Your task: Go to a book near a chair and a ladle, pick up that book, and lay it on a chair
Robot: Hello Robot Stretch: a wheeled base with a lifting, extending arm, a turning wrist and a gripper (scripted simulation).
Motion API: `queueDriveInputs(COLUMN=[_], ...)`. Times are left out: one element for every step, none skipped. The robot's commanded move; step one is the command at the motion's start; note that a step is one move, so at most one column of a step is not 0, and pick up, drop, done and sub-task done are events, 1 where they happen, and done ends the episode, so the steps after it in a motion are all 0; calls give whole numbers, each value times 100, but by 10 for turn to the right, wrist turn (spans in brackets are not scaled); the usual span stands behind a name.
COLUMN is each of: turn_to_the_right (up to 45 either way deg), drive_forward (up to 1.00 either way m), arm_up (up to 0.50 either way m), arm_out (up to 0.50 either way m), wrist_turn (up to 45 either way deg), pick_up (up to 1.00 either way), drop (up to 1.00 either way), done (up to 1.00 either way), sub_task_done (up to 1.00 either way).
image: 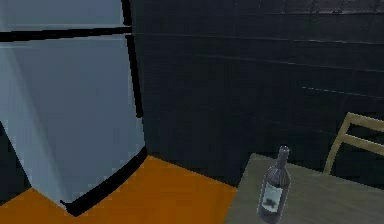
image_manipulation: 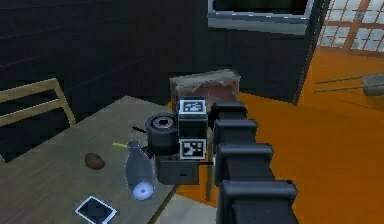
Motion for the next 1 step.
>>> queueDriveInputs(turn_to_the_right=[0], drive_forward=[0], arm_up=[-30], arm_out=[0], wrist_turn=[0], pick_up=[0], drop=[0], done=[0], sub_task_done=[0])
